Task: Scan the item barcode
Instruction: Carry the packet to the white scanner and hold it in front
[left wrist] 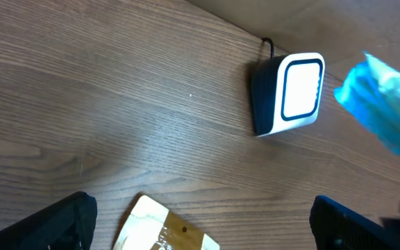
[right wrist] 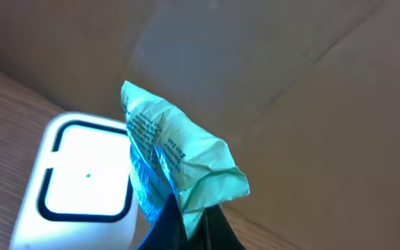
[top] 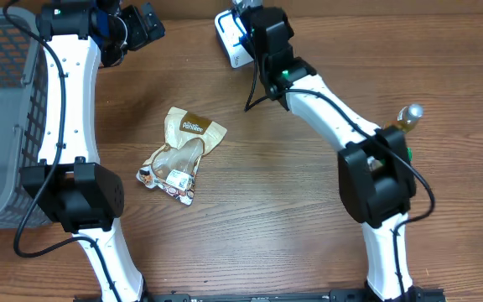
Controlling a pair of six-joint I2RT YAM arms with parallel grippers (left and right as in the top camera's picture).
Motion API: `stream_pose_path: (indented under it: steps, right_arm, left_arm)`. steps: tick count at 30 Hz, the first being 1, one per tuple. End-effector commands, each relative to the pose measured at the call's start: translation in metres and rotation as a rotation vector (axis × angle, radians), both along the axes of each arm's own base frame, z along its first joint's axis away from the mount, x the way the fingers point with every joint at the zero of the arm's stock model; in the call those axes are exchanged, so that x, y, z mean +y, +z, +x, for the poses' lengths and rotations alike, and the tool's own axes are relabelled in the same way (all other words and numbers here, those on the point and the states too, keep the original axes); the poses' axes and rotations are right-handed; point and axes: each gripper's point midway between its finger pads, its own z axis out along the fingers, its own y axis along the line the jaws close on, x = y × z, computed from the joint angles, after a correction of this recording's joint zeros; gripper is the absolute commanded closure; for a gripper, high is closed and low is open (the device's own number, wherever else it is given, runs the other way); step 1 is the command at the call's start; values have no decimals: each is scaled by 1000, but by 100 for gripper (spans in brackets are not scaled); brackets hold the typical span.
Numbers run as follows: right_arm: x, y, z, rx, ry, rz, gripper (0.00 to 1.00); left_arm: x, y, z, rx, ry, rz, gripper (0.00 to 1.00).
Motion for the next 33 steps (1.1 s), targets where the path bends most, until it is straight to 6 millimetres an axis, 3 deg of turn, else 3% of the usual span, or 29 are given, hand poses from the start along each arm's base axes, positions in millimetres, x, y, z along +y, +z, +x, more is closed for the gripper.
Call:
stream_pose_path:
  steps: [1, 15, 22, 26, 33]
  right_arm:
    - [-9, -5, 6, -22, -64, -40, 96]
    - [1, -22, 1, 24, -42, -62, 96]
    - [16, -24, -5, 30, -13, -63, 96]
    - [32, -35, -14, 81, 61, -62, 96]
    - [37, -44, -20, 121, 79, -71, 96]
  left_arm:
    - [-1, 12, 0, -28, -6, 0, 0]
    - [-1, 12, 0, -27, -6, 0, 0]
    - [-1, 12, 0, -28, -6, 0, 0]
    - [-1, 12, 0, -28, -6, 0, 0]
    - [-1, 12, 0, -28, -6, 0, 0]
